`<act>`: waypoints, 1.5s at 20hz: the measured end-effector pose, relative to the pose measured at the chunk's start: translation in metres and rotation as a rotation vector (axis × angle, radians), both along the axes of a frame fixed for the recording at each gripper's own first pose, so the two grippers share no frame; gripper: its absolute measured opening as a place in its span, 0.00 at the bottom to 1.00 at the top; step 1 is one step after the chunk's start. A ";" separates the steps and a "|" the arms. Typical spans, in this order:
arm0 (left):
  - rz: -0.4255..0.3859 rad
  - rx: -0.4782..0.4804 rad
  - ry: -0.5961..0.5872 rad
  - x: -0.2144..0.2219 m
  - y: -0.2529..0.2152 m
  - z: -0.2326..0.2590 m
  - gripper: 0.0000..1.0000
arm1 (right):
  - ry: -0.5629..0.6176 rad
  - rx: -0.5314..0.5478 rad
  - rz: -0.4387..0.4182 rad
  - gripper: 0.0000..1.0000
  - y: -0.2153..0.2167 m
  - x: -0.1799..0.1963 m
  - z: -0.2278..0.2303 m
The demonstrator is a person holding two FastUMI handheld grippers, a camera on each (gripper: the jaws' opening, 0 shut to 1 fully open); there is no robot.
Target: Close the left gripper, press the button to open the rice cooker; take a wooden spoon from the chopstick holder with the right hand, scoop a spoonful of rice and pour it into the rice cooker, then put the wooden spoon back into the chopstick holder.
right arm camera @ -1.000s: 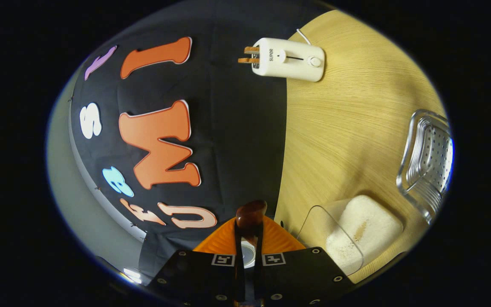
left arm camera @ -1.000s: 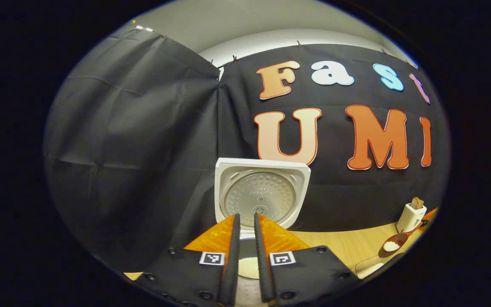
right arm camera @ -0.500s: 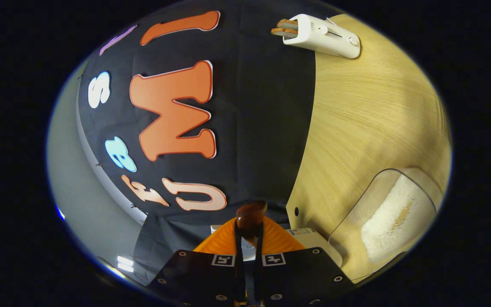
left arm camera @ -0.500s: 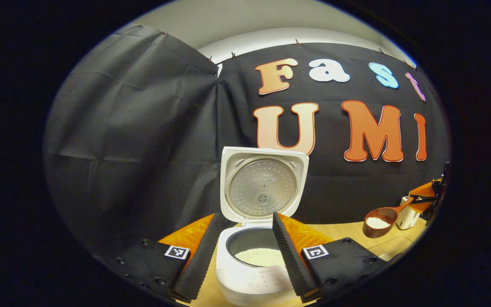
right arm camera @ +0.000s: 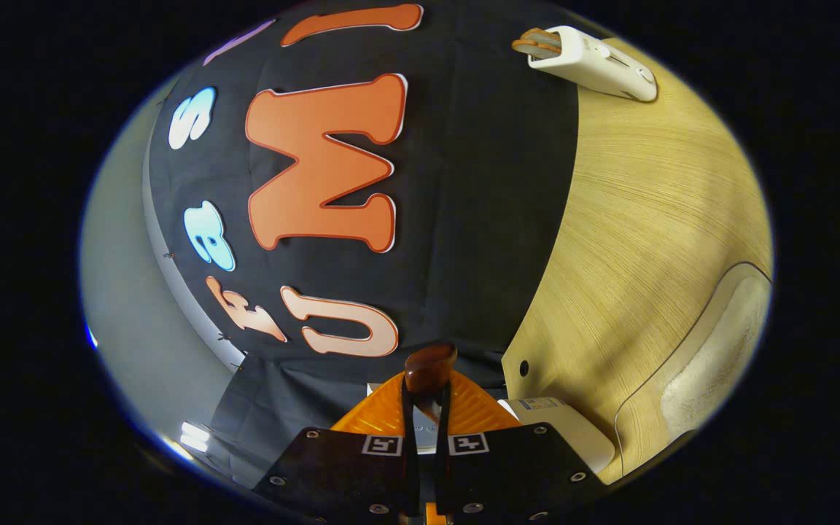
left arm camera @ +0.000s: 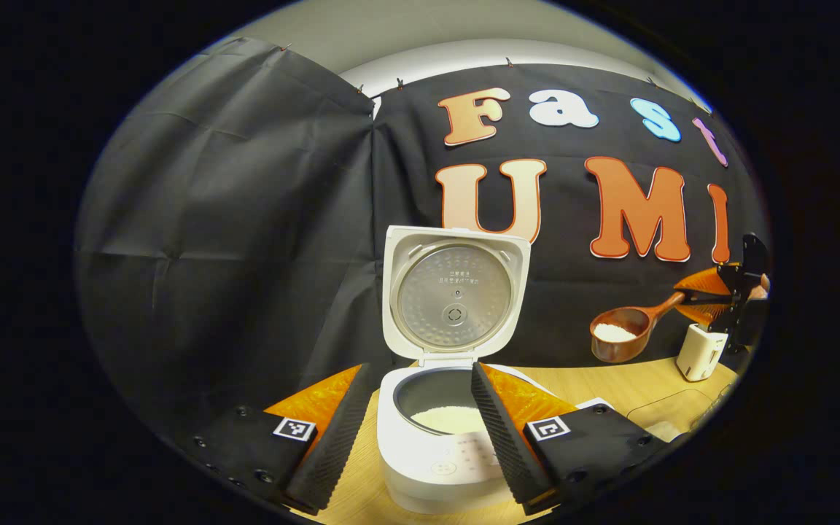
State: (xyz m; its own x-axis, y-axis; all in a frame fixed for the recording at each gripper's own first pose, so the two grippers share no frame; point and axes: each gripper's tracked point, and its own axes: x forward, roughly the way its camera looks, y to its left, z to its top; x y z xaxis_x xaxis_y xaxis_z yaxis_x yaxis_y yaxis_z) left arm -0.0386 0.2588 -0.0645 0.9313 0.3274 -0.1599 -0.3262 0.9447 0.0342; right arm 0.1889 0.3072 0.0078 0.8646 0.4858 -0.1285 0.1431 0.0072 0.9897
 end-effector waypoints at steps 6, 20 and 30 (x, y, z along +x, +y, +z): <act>0.003 -0.004 -0.010 -0.003 0.001 0.000 0.90 | -0.140 -0.120 0.040 0.08 0.052 0.026 0.030; 0.022 0.005 0.016 -0.015 0.017 -0.010 0.89 | -0.491 -0.526 0.176 0.08 0.166 0.015 0.055; 0.016 0.024 0.019 -0.020 0.014 -0.008 0.89 | -0.886 -0.792 0.113 0.13 0.178 -0.019 0.105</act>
